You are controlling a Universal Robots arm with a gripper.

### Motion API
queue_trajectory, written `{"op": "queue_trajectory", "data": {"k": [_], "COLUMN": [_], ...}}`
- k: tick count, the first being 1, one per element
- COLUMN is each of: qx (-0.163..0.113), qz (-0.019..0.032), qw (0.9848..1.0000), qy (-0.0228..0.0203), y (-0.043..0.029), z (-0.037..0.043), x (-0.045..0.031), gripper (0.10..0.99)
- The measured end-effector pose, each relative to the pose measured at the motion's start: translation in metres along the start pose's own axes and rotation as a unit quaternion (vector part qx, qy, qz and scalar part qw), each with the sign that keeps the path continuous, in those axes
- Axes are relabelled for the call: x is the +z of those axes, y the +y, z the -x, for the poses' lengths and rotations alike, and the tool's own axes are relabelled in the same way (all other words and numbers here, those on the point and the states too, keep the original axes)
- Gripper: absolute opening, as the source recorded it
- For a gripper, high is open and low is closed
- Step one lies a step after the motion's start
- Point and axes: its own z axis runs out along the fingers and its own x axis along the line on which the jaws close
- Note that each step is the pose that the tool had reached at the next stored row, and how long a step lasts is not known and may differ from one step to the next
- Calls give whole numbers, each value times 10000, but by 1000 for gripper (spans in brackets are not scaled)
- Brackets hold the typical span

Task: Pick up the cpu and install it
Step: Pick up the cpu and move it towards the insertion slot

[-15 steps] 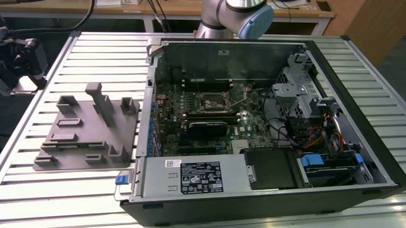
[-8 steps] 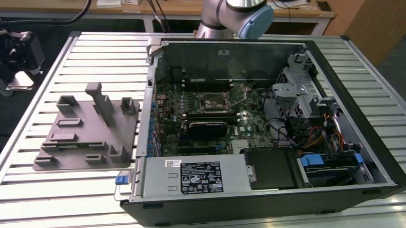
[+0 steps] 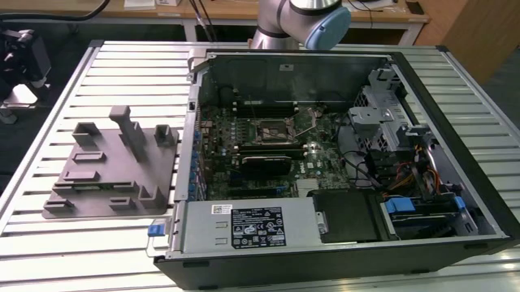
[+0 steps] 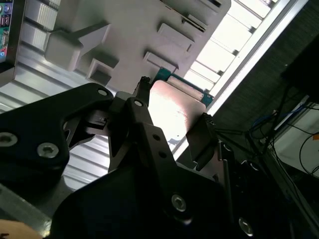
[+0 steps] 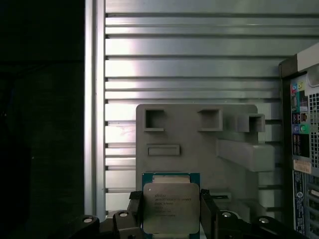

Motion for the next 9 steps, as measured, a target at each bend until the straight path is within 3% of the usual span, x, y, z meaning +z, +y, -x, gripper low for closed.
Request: {"op": "queue_trajectory", "data": {"k": [9], "qx": [-7], "qz": [0], "qw": [10000], "qy": [0], "y": [6], "z": [3], "x": [-136], "gripper": [541]}}
